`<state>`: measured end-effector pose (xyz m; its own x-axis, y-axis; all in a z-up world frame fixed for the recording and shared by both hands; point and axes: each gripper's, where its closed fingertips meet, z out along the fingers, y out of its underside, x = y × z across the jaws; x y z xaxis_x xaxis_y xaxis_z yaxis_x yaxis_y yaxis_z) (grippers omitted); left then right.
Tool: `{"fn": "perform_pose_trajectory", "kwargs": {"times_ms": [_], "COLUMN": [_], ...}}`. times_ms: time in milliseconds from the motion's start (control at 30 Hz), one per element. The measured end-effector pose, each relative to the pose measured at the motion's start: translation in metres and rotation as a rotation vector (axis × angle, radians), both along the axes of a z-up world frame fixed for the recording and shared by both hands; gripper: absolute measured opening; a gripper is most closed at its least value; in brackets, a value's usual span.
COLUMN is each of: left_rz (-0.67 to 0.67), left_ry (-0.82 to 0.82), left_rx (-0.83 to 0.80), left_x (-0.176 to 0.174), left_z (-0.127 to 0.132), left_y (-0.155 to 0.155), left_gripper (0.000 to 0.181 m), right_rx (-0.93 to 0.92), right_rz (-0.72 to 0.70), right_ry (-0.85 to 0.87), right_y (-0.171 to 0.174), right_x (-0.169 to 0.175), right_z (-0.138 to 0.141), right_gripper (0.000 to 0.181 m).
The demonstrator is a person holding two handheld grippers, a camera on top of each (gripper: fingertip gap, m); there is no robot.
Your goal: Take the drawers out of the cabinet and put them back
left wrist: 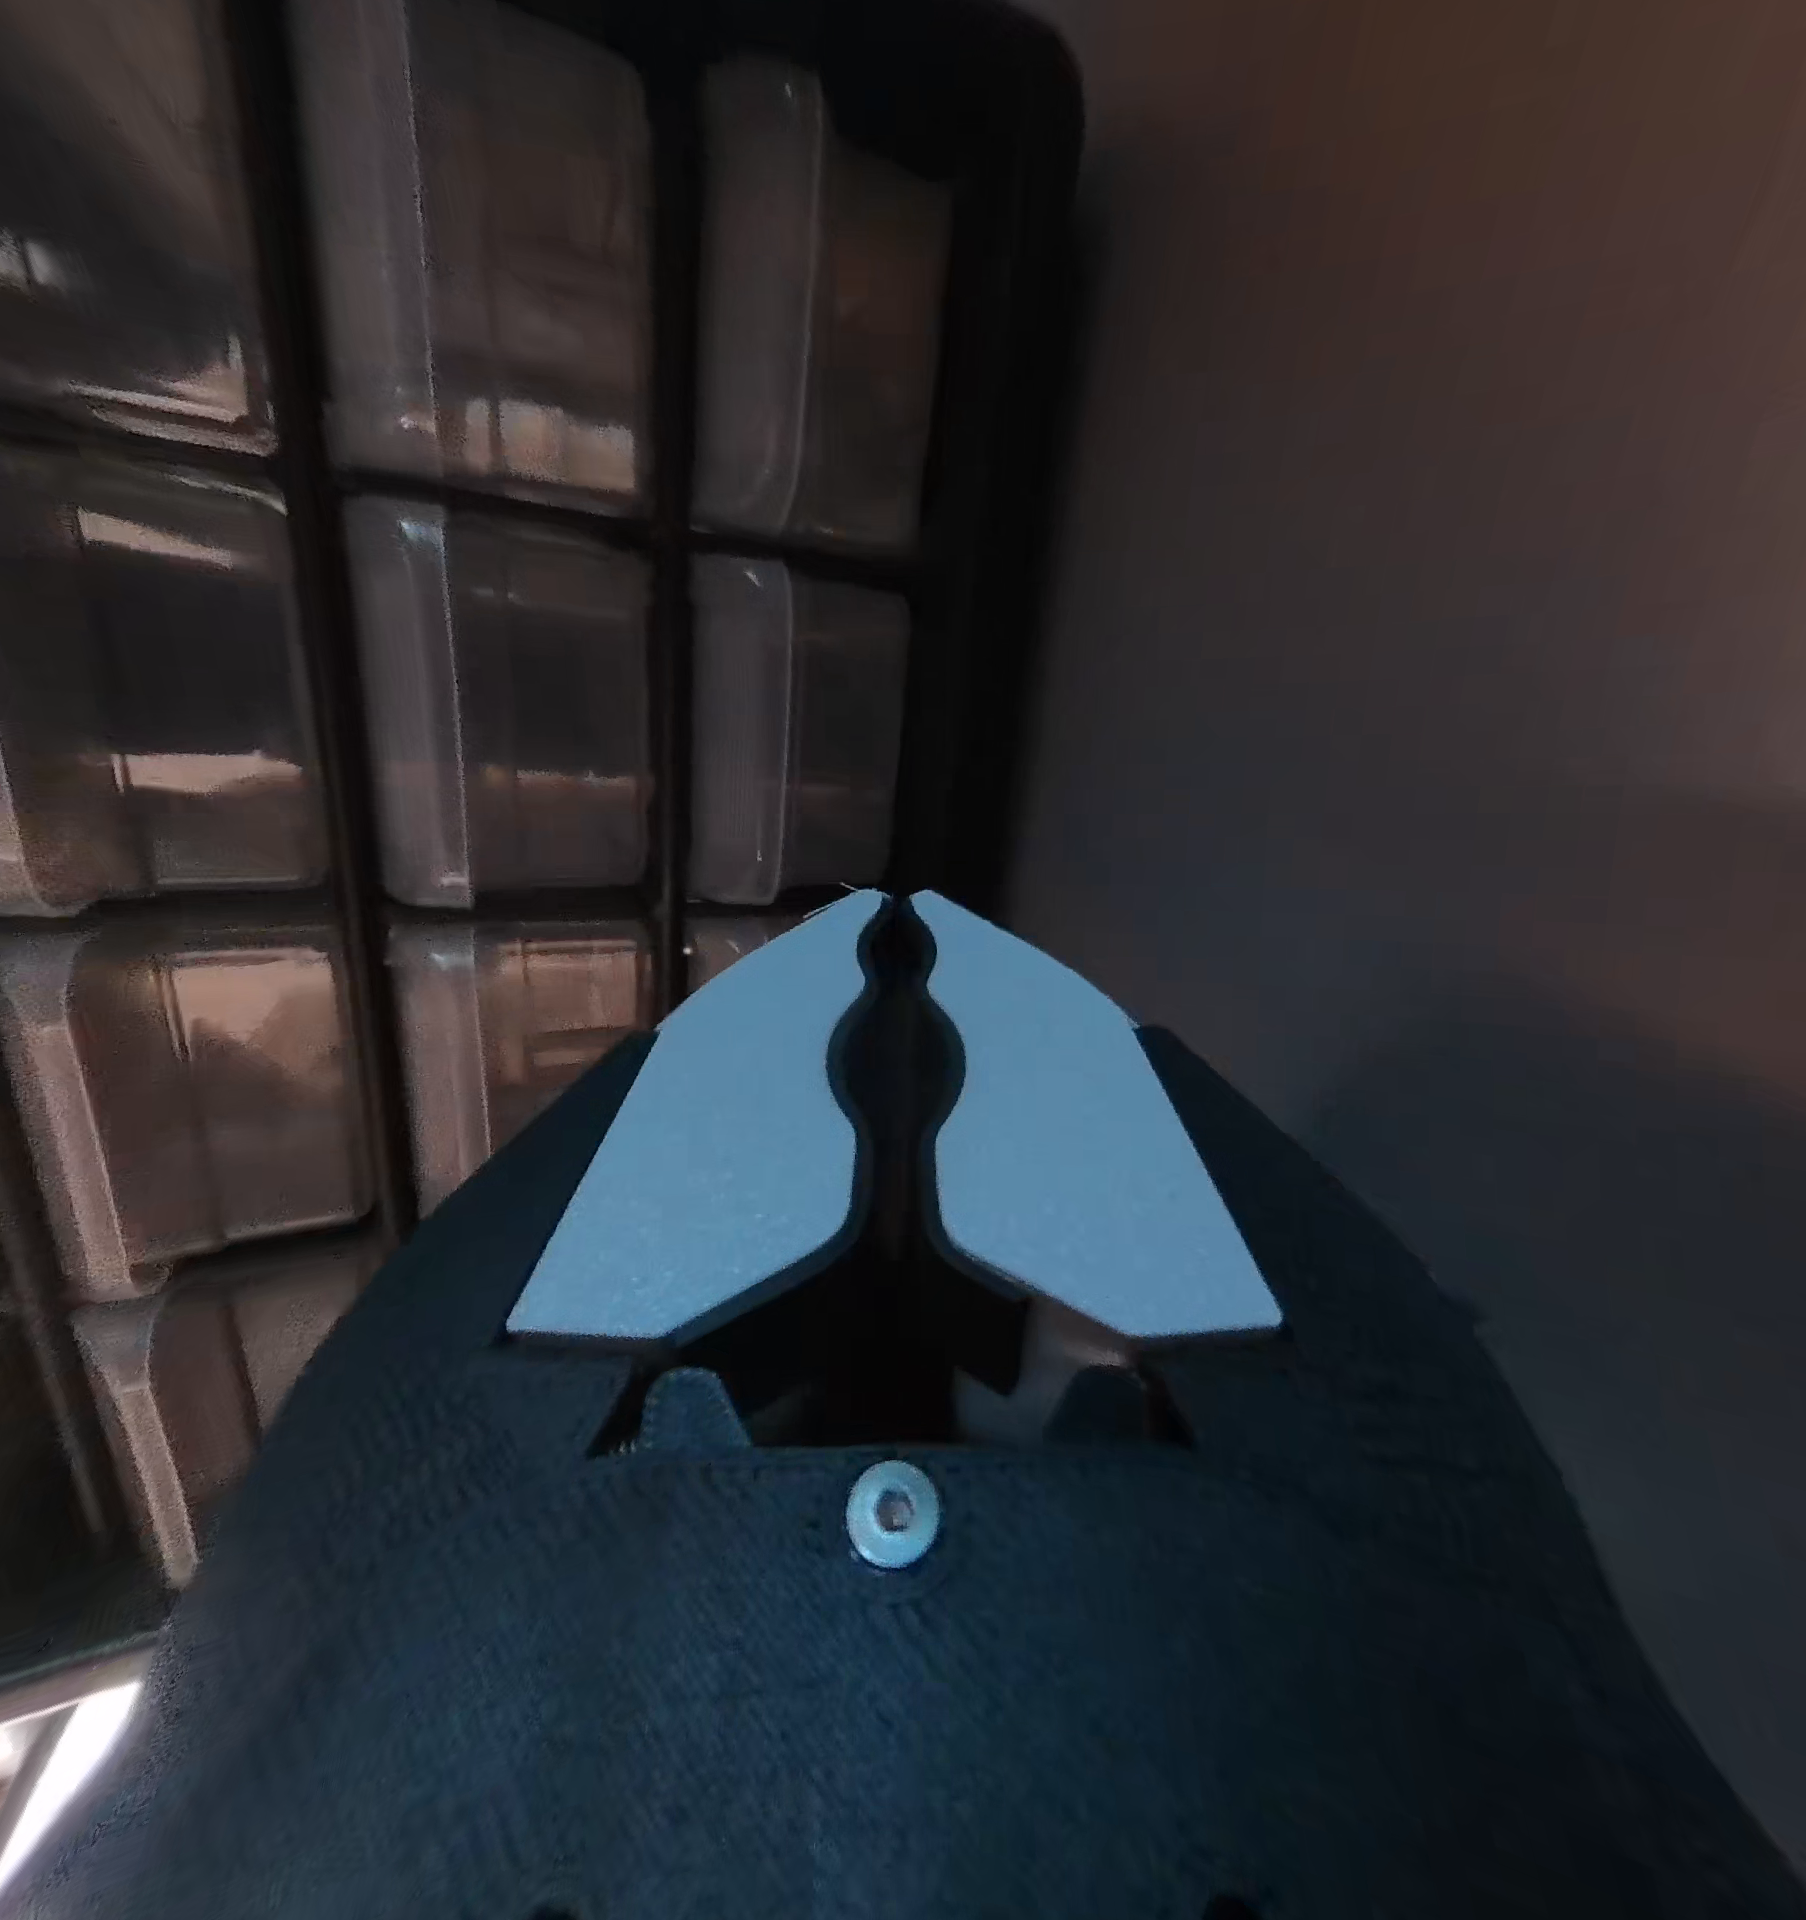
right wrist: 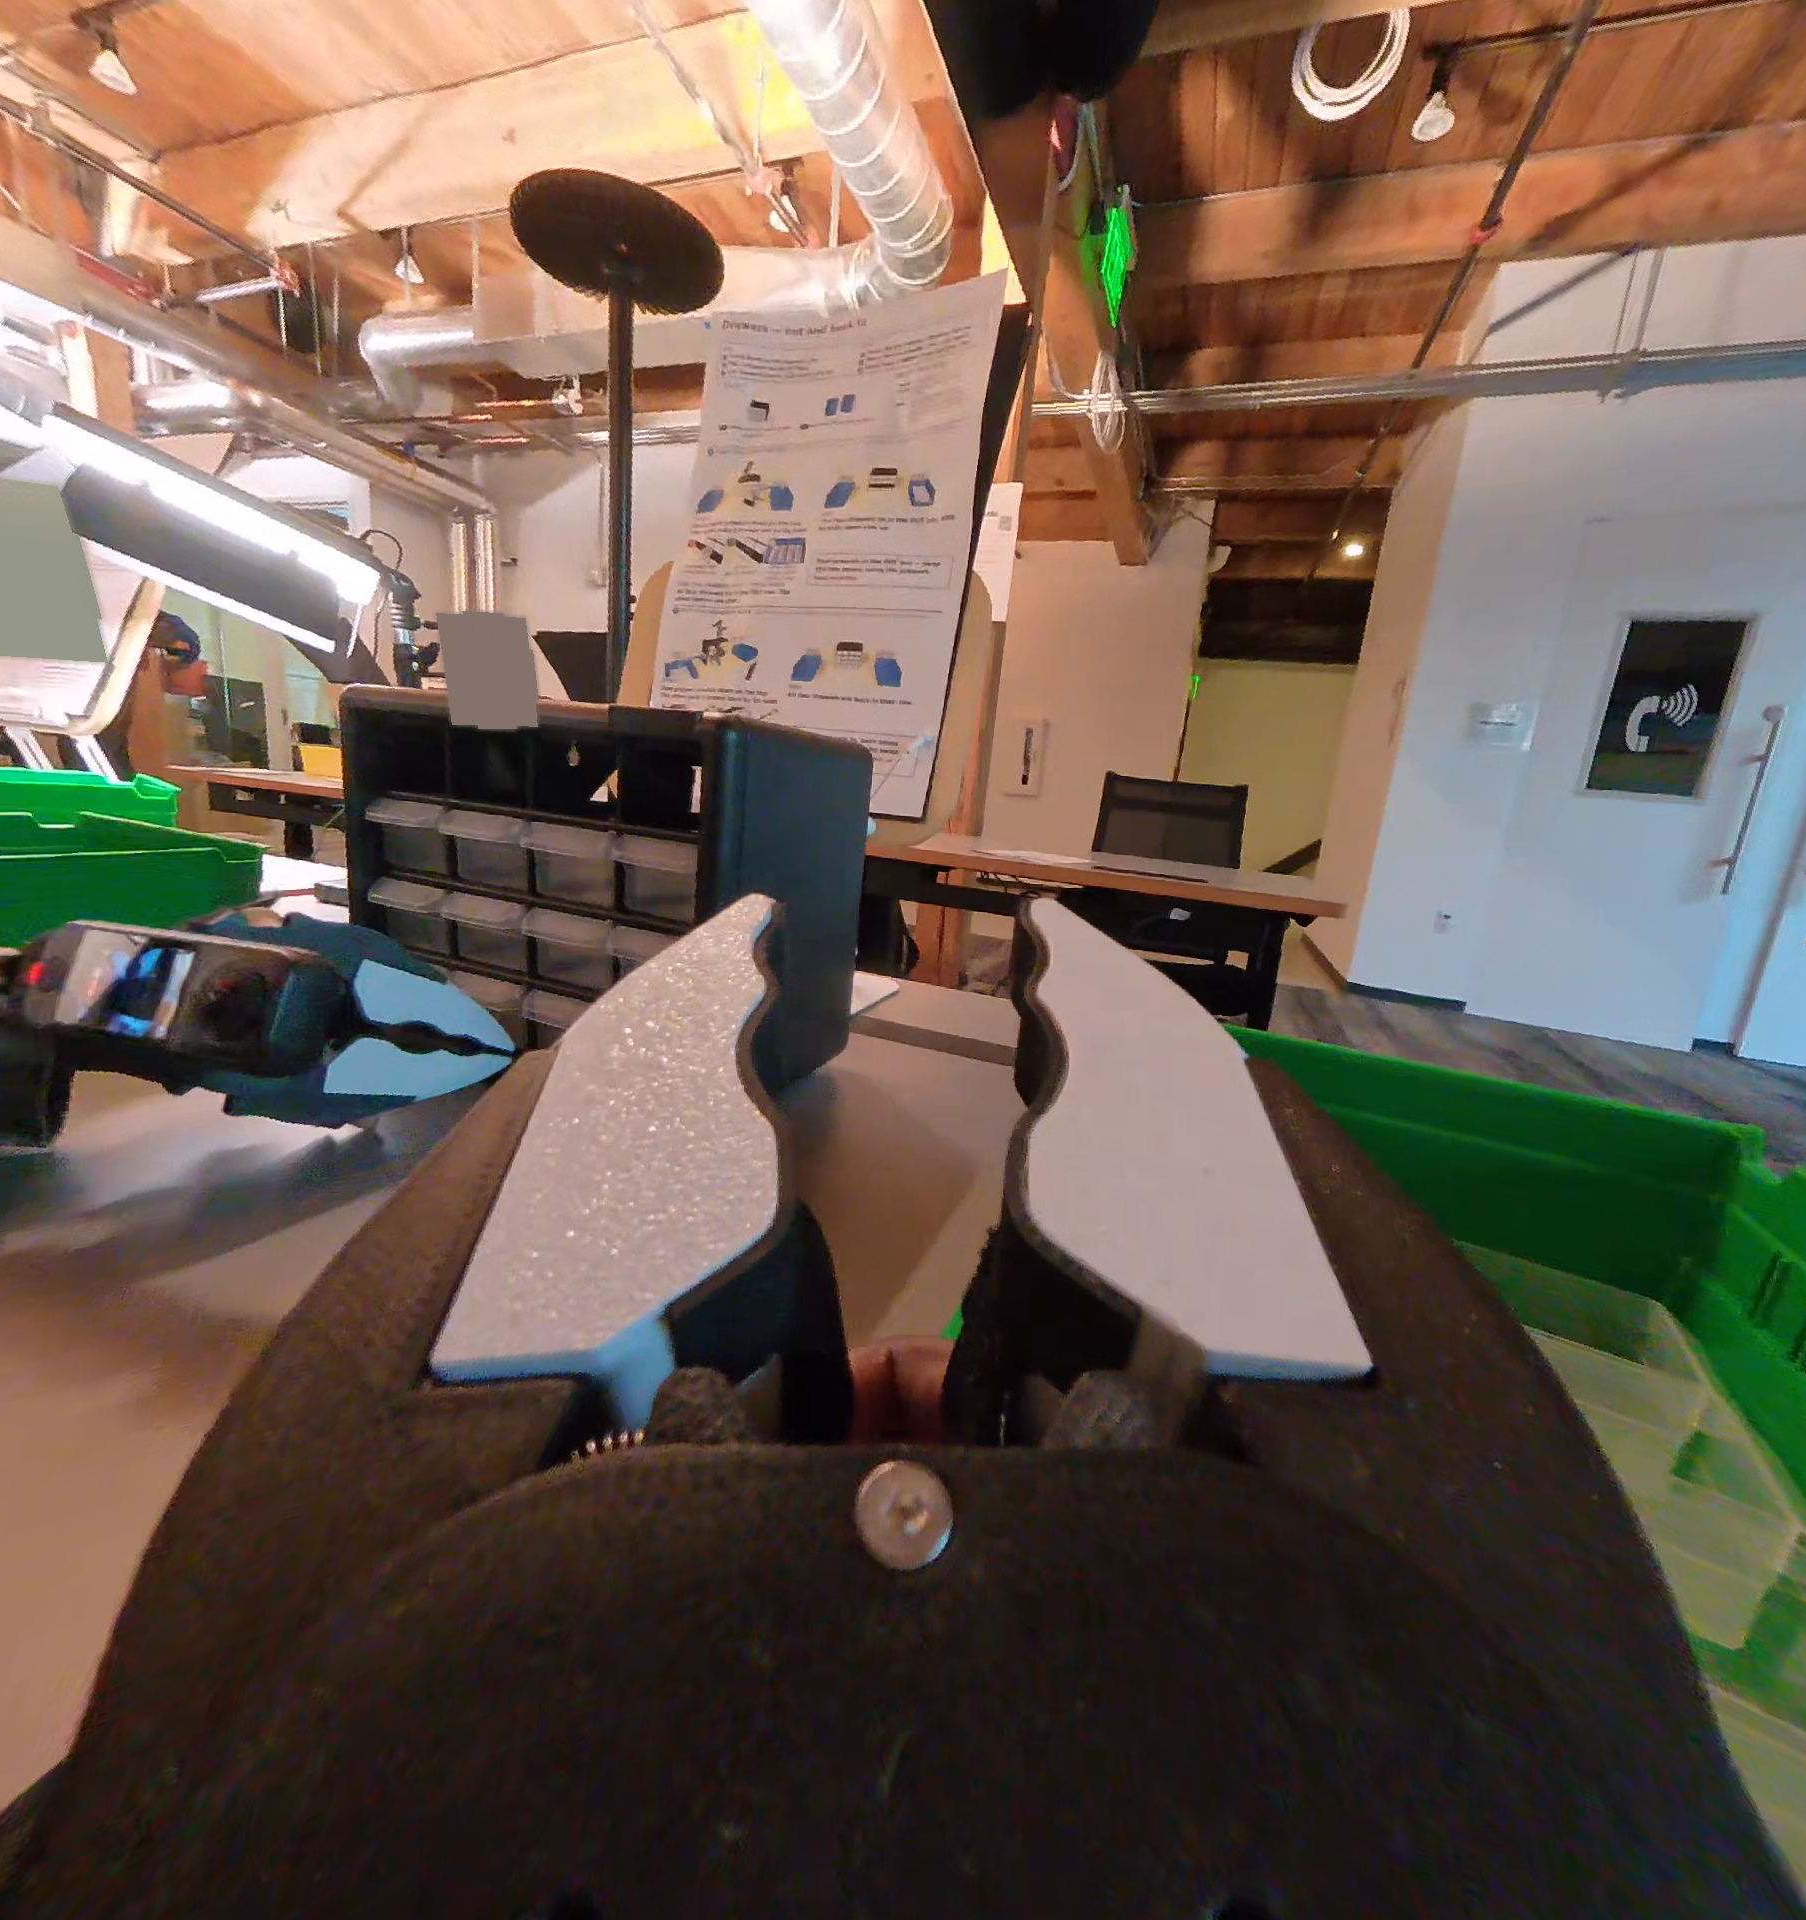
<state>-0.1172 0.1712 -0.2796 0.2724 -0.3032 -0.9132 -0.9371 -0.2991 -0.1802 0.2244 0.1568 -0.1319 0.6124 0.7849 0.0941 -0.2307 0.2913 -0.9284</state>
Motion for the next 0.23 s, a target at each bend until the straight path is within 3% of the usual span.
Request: {"fn": "perform_pose_trajectory", "kwargs": {"times_ms": [233], "left_rz": [0.036], "left_ry": [0.049], "left_rx": [-0.055], "left_x": [-0.0066], "left_z": [-0.0009], "left_y": [0.0069], "left_gripper": [0.000], "right_rx": [0.025], "right_rz": [-0.029], "right_ry": [-0.046], "right_y": [0.0010], "right_x": [-0.0031], "right_z": [-0.0022], "right_gripper": [0.039]}}
